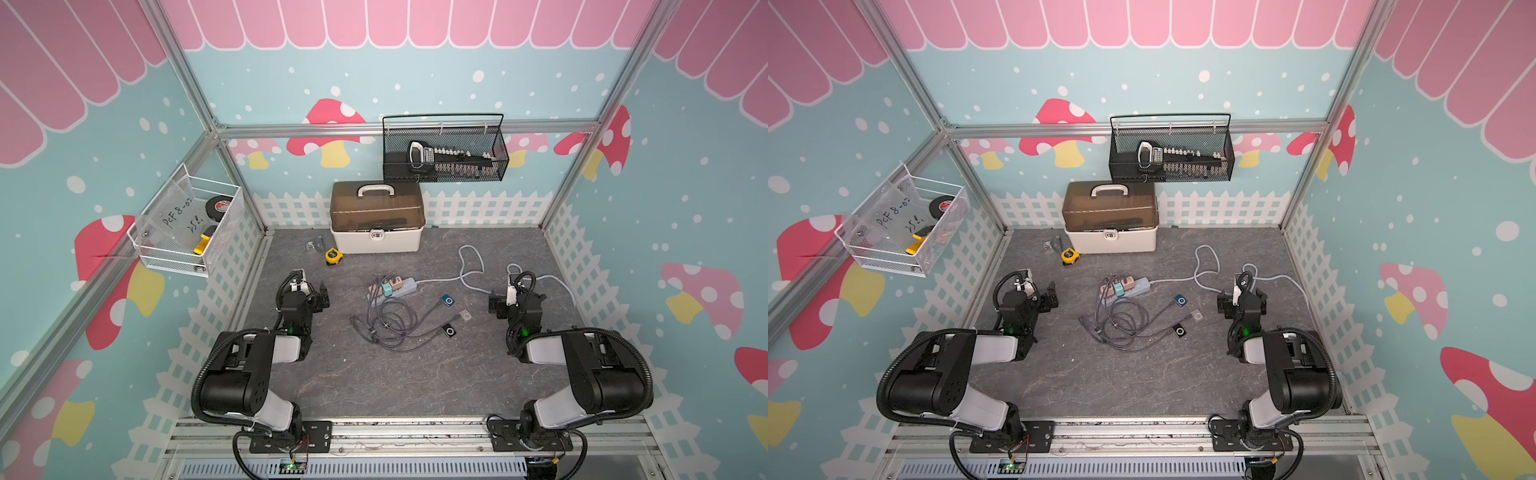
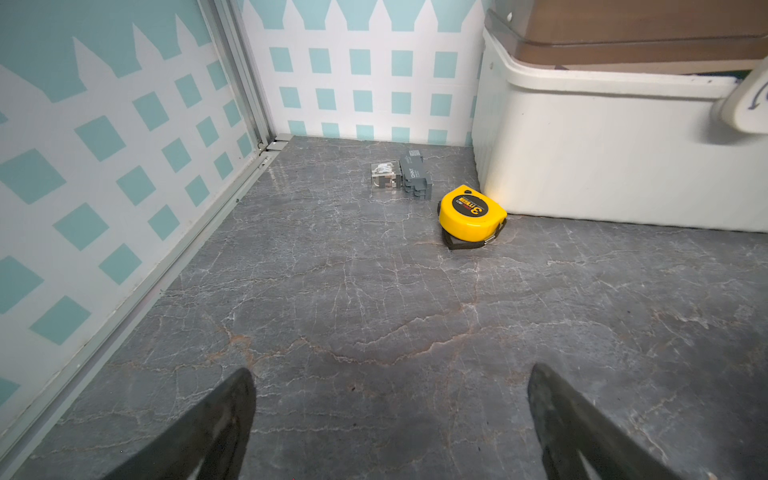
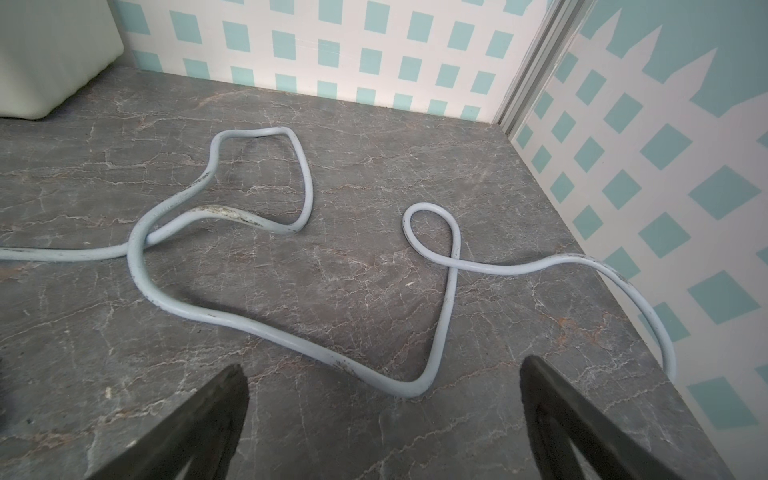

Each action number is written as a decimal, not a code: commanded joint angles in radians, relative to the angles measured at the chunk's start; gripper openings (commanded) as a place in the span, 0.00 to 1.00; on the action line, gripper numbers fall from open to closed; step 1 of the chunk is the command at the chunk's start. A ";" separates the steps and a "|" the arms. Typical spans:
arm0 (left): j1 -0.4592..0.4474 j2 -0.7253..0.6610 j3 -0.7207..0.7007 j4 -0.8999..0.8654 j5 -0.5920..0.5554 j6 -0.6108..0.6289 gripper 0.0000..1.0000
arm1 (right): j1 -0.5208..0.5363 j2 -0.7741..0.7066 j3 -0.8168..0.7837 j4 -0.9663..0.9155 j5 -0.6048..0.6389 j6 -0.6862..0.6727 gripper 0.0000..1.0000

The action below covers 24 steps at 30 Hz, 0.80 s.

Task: Charge mp3
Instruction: Reset both arms

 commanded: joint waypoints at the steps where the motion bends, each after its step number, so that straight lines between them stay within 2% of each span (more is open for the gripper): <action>1: 0.003 -0.001 0.010 0.028 0.000 -0.016 0.99 | -0.003 -0.004 0.010 0.018 -0.005 -0.004 1.00; 5: 0.002 0.000 0.010 0.028 -0.001 -0.016 0.99 | -0.003 0.001 0.014 0.018 -0.010 -0.003 1.00; 7: 0.002 0.000 0.010 0.027 -0.001 -0.016 0.99 | -0.003 -0.006 0.009 0.018 -0.007 -0.004 0.94; 8: 0.002 0.000 0.009 0.029 0.000 -0.015 0.99 | -0.004 -0.003 0.011 0.019 -0.007 -0.006 0.99; 24: 0.002 0.000 0.010 0.028 0.001 -0.016 0.99 | -0.003 -0.001 0.012 0.021 -0.008 -0.005 1.00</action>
